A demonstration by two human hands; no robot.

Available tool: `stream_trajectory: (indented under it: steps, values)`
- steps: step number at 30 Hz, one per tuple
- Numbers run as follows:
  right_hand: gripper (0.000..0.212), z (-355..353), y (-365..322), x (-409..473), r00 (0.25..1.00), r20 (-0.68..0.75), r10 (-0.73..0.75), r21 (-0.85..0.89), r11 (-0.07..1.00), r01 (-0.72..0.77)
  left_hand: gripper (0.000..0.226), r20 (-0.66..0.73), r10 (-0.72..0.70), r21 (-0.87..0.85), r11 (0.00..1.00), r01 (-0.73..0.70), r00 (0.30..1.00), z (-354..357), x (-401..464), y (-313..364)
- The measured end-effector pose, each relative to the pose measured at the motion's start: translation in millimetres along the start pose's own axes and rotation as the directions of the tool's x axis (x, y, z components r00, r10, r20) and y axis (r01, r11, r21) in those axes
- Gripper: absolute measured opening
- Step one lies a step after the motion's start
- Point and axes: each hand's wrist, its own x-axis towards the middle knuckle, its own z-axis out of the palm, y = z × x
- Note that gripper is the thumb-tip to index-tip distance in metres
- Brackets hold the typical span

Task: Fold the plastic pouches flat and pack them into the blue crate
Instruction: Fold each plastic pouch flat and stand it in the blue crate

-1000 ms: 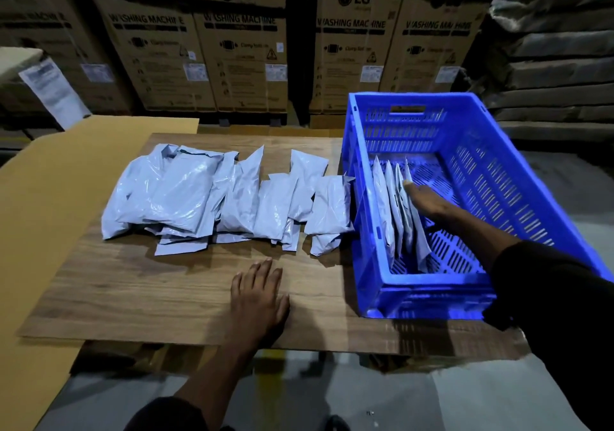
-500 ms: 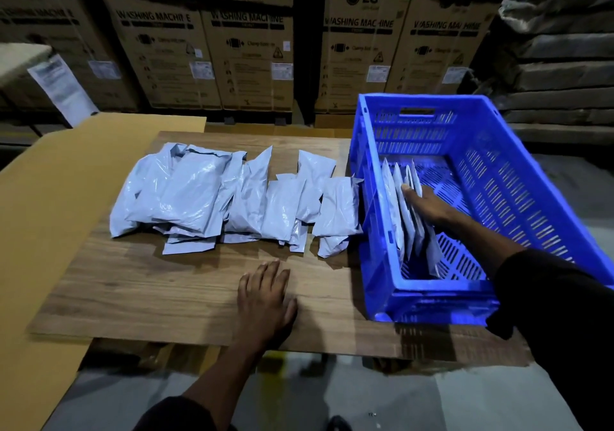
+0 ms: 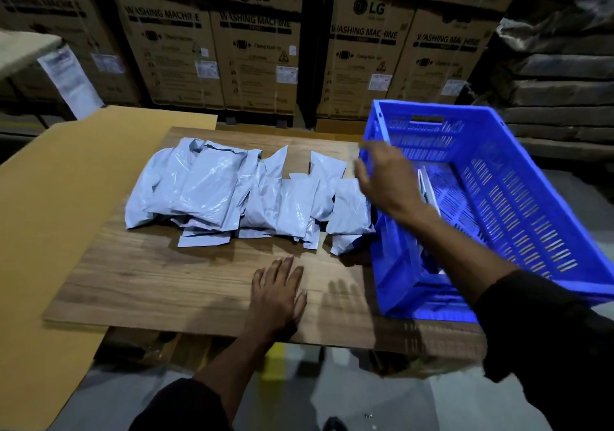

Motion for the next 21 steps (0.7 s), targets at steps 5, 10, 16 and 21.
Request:
stream_trajectory:
  steps: [5, 10, 16, 21]
  values:
    - [0.046, 76.5, -28.5, -25.9, 0.919, 0.388, 0.070, -0.239, 0.971, 0.027, 0.055, 0.047, 0.046, 0.040, 0.998, -0.048, 0.998, -2.6, -13.5, -39.6]
    - [0.068, 123.9, -5.8, -67.3, 0.809, 0.500, 0.308, -0.461, 0.886, -0.053, 0.064, 0.128, 0.043, 0.062, 0.997, -0.052, 0.991, -5.9, -18.6, -65.7]
    - [0.066, 137.9, 1.5, -67.9, 0.805, 0.459, 0.377, -0.533, 0.841, -0.090, 0.062, 0.136, 0.068, 0.071, 0.994, -0.079, 0.988, -3.8, -19.6, -70.1]
    - [0.069, 132.6, -0.2, -63.6, 0.828, 0.427, 0.364, -0.475, 0.869, -0.136, 0.065, 0.133, 0.097, 0.096, 0.989, -0.111, 0.986, -6.6, -18.8, -74.1]
